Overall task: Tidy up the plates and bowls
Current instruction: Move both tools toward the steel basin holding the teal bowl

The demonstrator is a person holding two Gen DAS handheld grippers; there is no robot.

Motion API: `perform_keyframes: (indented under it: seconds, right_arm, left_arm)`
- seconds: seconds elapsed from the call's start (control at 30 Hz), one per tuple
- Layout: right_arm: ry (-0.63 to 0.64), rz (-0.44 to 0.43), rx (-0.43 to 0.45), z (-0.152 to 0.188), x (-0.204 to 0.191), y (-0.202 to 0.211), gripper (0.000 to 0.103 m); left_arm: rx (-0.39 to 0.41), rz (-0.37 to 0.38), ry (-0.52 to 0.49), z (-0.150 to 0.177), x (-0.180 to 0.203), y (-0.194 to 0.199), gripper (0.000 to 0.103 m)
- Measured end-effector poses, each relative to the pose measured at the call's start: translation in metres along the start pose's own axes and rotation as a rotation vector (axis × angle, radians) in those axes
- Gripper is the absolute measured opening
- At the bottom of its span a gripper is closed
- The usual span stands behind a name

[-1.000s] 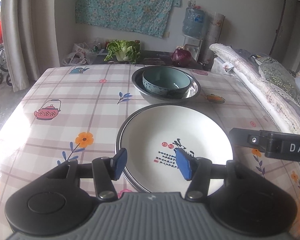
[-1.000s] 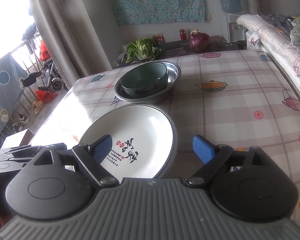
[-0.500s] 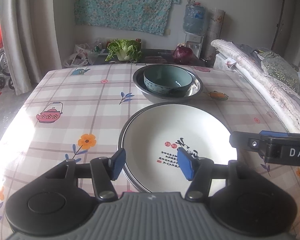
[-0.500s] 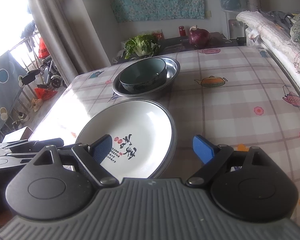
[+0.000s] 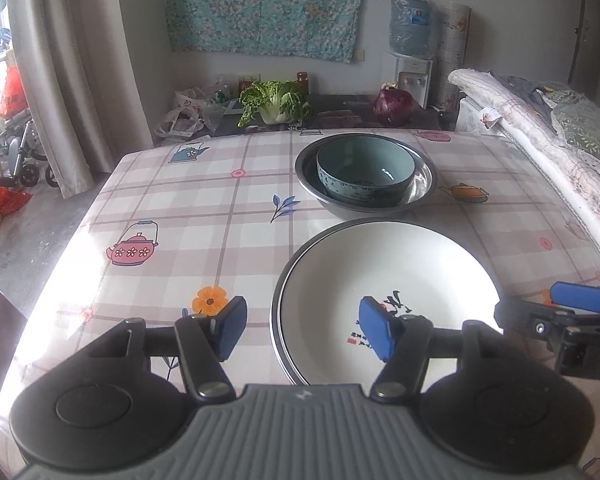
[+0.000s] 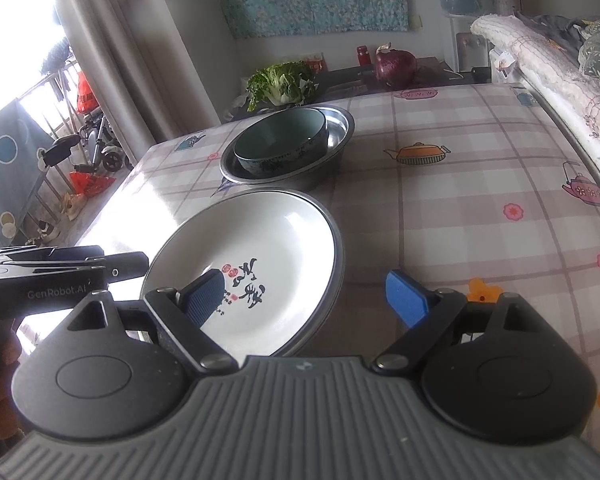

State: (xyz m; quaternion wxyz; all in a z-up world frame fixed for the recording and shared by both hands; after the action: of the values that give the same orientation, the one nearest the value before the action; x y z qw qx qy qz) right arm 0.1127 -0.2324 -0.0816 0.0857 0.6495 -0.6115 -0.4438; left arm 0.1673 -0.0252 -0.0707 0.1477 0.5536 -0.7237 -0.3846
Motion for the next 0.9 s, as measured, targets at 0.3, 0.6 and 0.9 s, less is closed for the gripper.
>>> perform_keyframes:
  seconds: [0.3, 0.6, 0.9]
  right_arm:
    - [-0.001, 0.009, -0.006, -0.009, 0.002, -0.003, 0.088]
    - [0.051, 0.003, -0.022, -0.027, -0.01, -0.02, 0.088]
    - [0.071, -0.011, -0.035, -0.054, -0.017, -0.046, 0.088]
  left_arm:
    - [0.014, 0.0, -0.024, -0.013, 0.0, -0.003, 0.071]
    - [0.011, -0.014, -0.027, -0.028, -0.009, -0.017, 0.072]
    - [0.01, -0.024, -0.023, -0.045, -0.024, -0.042, 0.073]
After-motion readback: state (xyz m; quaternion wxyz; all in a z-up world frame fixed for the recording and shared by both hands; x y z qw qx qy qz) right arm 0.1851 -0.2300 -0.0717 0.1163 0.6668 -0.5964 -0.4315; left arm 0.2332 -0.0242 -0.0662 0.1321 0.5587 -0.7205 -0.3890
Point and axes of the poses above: each gripper's, at about its wrist camera, not at the fingertips, and y roughly against the way its jaws point, x to its right, z to its underside, the point moved 8 cm from there along -y, roughly the way its jaws point, and after that the axes turned 13 degrees about -y, right-handed, at the moved point
